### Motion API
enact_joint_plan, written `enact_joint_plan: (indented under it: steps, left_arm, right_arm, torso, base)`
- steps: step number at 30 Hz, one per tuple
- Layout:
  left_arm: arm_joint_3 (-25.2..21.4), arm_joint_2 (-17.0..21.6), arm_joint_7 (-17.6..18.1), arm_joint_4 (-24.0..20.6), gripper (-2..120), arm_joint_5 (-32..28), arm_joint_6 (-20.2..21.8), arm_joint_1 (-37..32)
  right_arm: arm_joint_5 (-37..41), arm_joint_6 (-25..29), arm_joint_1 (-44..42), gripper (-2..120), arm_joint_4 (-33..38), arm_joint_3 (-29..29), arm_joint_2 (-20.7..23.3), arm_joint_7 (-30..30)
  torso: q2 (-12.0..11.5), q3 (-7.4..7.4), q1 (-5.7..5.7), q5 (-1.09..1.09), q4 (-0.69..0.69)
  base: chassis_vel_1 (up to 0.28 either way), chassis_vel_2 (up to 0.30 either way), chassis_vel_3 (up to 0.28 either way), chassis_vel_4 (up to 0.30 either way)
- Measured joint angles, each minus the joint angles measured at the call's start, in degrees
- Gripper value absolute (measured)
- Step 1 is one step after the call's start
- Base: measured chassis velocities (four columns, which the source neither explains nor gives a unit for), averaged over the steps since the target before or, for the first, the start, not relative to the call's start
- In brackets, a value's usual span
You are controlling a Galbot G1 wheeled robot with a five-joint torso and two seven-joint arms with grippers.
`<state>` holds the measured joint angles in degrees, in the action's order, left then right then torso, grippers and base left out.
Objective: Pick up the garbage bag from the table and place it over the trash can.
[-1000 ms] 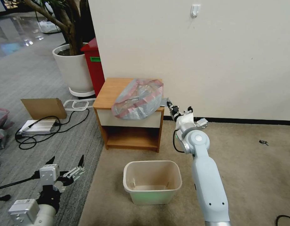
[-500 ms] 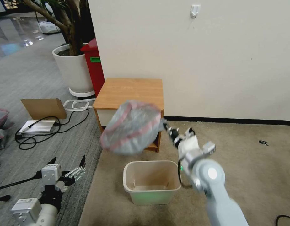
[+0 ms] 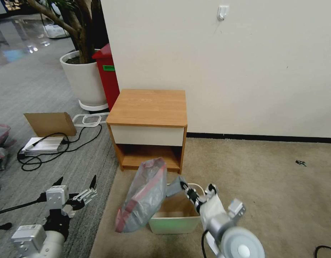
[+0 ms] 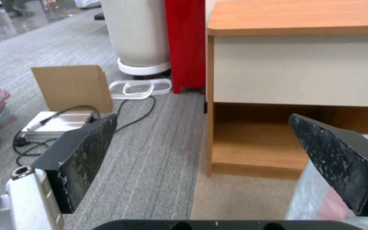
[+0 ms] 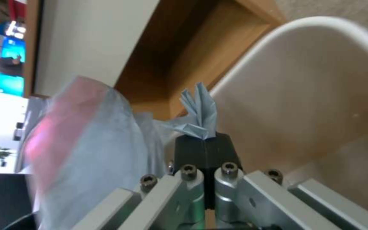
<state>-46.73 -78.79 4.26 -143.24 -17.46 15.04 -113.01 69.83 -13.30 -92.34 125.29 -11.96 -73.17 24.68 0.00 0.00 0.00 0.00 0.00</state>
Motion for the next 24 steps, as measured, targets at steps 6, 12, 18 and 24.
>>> enact_joint_plan:
  steps: [6, 12, 18, 24]
  left_arm:
    - [0.55, -0.18, 0.0, 0.0, 100, -0.1, 0.06, 0.39]
    - [0.64, -0.19, 0.0, 0.0, 100, -0.13, 0.12, 0.44]
    - [1.32, -0.07, -0.02, 0.0, 100, -0.1, 0.37, 0.67]
    - [2.66, 0.48, -0.87, 0.0, 100, 0.11, 2.1, 1.01]
  right_arm:
    - [-0.79, -0.9, -1.76, 2, 0.18, -2.05, 0.16, -0.64]
    - [-1.2, -0.81, -2.35, 22, 1.07, -2.74, 0.44, -0.54]
    - [-0.94, -0.16, -3.25, 46, 3.35, -4.41, 2.79, 0.92]
    - [-1.85, 1.01, -4.34, 68, 5.12, -4.75, 3.05, 1.4]
  torso:
    - [0.0, 0.0, 0.0, 0.0, 0.0]
    - [0.0, 0.0, 0.0, 0.0, 0.0]
    - [0.0, 0.0, 0.0, -0.01, 0.0]
    - [0.0, 0.0, 0.0, 0.0, 0.01]
  base:
    - [0.0, 0.0, 0.0, 0.0]
    - [0.0, 0.0, 0.0, 0.0]
    - [0.0, 0.0, 0.0, 0.0]
    - [0.0, 0.0, 0.0, 0.0]
